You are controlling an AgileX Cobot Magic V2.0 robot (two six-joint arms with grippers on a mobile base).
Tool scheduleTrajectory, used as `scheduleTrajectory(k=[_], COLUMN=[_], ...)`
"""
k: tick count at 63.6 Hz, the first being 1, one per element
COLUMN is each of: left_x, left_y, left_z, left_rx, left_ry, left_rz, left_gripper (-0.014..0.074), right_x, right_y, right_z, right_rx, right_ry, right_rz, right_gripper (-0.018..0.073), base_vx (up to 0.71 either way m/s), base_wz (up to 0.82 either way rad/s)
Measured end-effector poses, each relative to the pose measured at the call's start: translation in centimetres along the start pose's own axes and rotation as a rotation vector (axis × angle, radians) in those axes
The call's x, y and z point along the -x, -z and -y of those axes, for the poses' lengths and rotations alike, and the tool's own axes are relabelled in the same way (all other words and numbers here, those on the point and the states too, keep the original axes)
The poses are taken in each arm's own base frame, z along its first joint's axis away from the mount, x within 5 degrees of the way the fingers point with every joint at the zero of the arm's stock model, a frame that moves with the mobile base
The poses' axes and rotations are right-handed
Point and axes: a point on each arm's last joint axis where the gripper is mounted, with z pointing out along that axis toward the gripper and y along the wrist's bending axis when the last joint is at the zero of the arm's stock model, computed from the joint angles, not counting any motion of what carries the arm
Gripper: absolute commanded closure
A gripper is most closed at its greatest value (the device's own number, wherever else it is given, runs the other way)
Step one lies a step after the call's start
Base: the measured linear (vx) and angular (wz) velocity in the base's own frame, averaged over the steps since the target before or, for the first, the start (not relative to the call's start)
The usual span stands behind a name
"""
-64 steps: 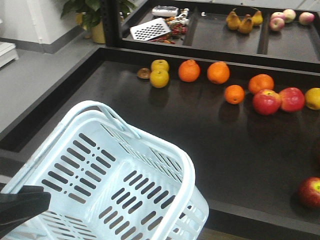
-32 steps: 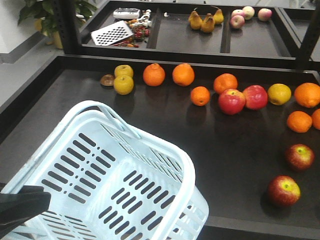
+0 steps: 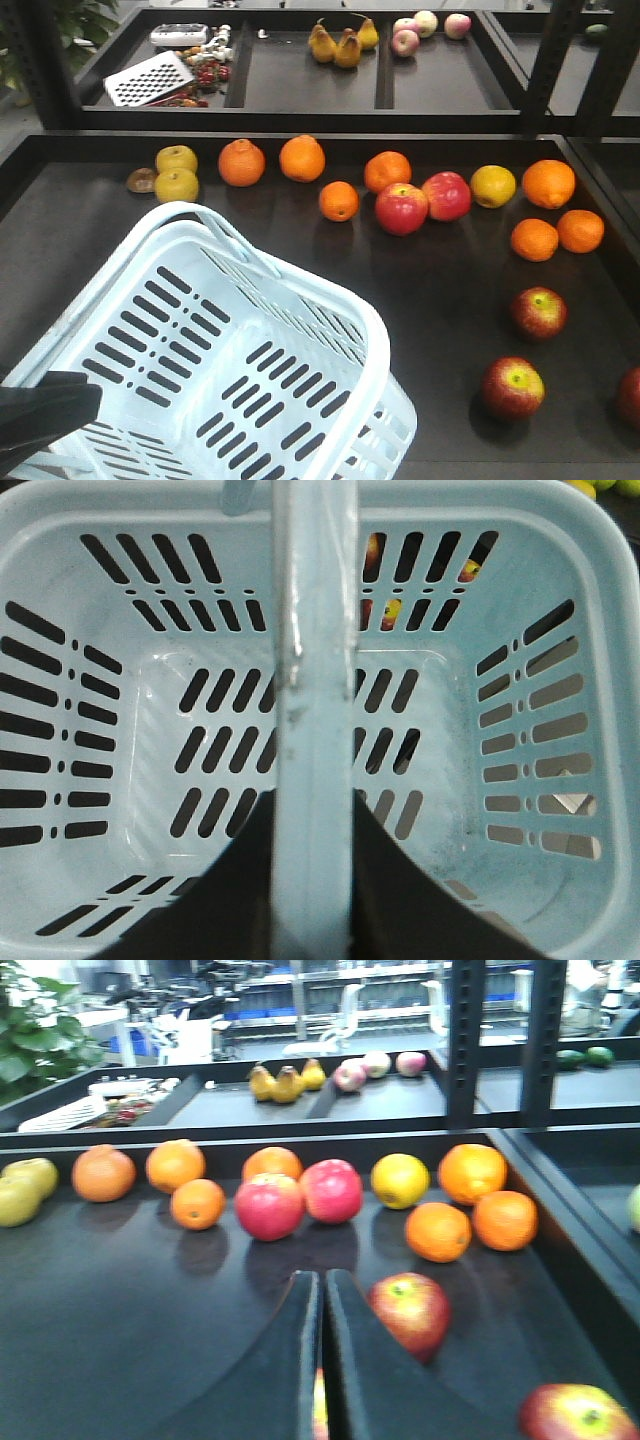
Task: Pick three apples into basket with both arms
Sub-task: 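Drive the base up to the table with red apples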
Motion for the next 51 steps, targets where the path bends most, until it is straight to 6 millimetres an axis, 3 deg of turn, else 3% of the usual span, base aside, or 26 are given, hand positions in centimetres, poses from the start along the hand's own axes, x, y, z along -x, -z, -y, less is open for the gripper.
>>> scheduleTrajectory(k=[51], left_x=[0.00], left_y=[0.00], left_z=[0.00], left_rx=[0.000], left_ry=[0.000], left_rz=[0.000], left_gripper=[0.0603], right_x=[0.00], right_y=[0.00], right_z=[0.00], right_rx=[0.000], right_ry=[0.000], right_rz=[0.000], right_gripper=[0.0561], base_vx=[0.06], base_wz=[-0.11])
